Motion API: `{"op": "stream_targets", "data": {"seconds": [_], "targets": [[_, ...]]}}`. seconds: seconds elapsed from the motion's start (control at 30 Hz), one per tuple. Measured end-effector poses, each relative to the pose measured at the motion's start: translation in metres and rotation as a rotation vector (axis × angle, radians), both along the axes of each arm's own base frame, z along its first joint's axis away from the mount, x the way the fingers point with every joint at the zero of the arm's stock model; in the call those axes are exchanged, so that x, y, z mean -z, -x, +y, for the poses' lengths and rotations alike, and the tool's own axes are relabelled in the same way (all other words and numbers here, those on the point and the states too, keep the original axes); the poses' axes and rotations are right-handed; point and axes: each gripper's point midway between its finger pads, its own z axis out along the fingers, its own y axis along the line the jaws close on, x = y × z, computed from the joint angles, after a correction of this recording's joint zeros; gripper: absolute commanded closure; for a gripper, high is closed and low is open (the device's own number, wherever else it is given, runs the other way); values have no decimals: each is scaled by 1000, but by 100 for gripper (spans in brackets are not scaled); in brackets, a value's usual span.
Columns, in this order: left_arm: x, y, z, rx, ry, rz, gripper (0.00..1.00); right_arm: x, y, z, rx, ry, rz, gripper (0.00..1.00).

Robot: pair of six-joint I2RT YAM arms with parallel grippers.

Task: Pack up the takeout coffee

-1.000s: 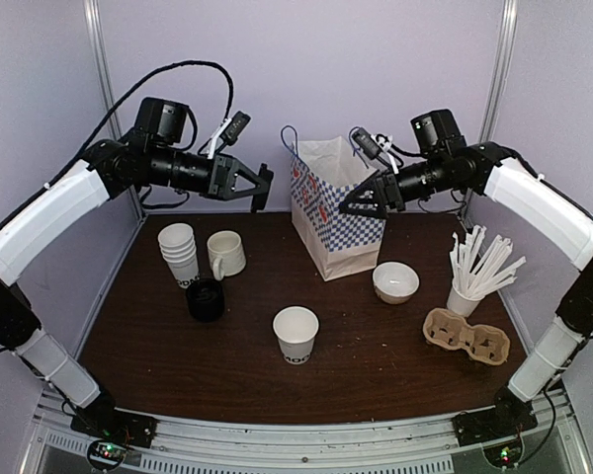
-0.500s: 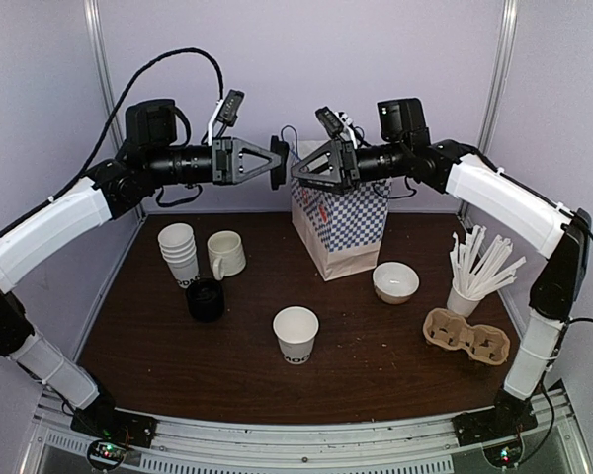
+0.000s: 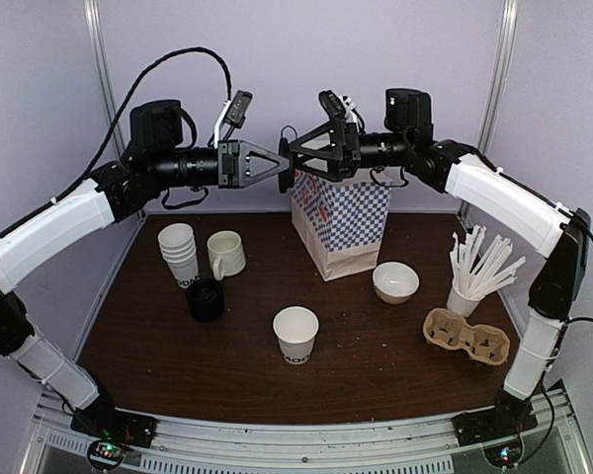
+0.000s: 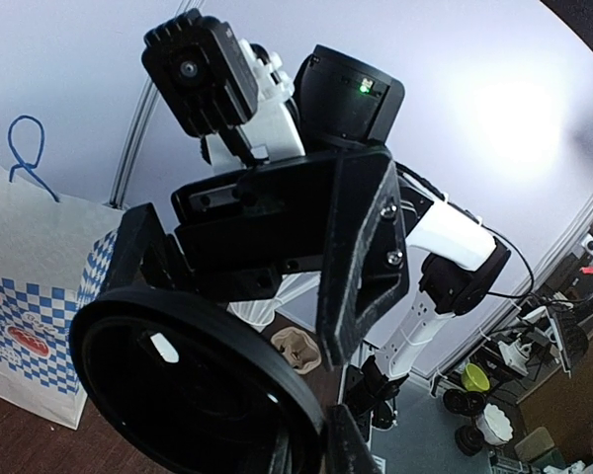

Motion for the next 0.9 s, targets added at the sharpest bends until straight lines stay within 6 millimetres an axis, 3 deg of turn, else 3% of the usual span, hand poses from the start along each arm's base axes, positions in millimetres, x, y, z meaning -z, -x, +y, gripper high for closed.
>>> {"op": "stream_targets", "data": {"seconds": [0.2, 0.57, 0.9], "targets": [[1, 1, -2, 5, -4, -9, 88, -7, 1, 1, -11, -33, 10, 5], [1, -1, -2, -10, -7, -28, 88, 8, 3, 5, -26, -18, 54, 13], [0, -1, -2, -8, -7, -38, 86, 6, 5, 9, -45, -36, 54, 26]]}}
